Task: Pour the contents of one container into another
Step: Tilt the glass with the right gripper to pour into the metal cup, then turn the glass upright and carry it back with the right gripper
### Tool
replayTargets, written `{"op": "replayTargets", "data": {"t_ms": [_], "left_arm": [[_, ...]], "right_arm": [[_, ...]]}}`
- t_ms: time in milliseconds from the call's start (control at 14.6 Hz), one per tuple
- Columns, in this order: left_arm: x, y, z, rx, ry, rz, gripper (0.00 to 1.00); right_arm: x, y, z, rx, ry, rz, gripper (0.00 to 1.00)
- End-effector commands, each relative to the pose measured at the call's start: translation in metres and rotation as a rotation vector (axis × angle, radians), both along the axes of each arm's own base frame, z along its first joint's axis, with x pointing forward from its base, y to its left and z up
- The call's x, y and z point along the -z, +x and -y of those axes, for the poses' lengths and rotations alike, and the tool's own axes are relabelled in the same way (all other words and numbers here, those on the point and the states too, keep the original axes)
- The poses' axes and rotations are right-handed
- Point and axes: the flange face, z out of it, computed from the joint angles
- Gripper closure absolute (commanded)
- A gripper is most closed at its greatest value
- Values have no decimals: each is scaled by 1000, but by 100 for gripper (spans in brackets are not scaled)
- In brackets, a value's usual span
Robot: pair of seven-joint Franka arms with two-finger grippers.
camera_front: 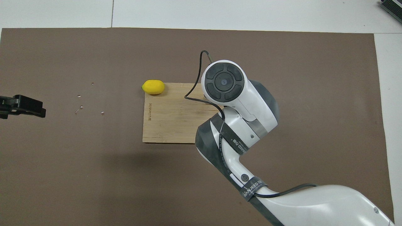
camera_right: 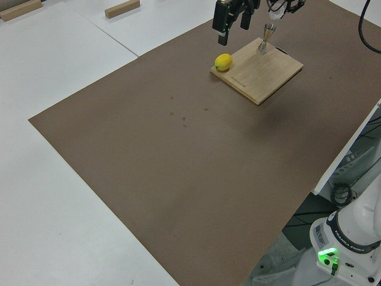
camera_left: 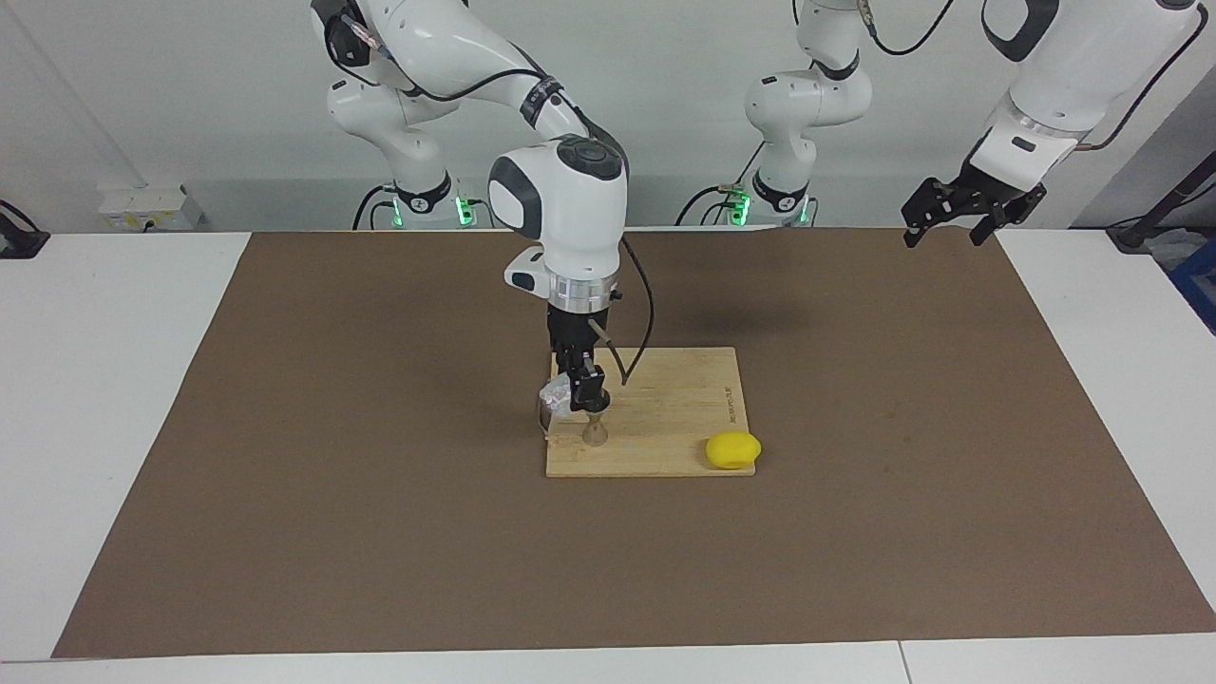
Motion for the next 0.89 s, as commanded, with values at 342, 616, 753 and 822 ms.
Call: {"op": "replayTargets", "data": {"t_ms": [342, 616, 753, 822], "left_arm": [[0, -2, -1, 0, 2, -8, 0], [0, -2, -1, 0, 2, -8, 0], [0, -2, -1, 0, 2, -7, 0], [0, -2, -1, 0, 2, -8, 0]], "right_arm": [[-6, 9, 9, 102, 125, -62, 100], [-7, 19, 28, 151, 175, -82, 100], [-7, 24, 38, 181, 207, -97, 100], [-8, 27, 44, 196, 225, -102, 100]]}}
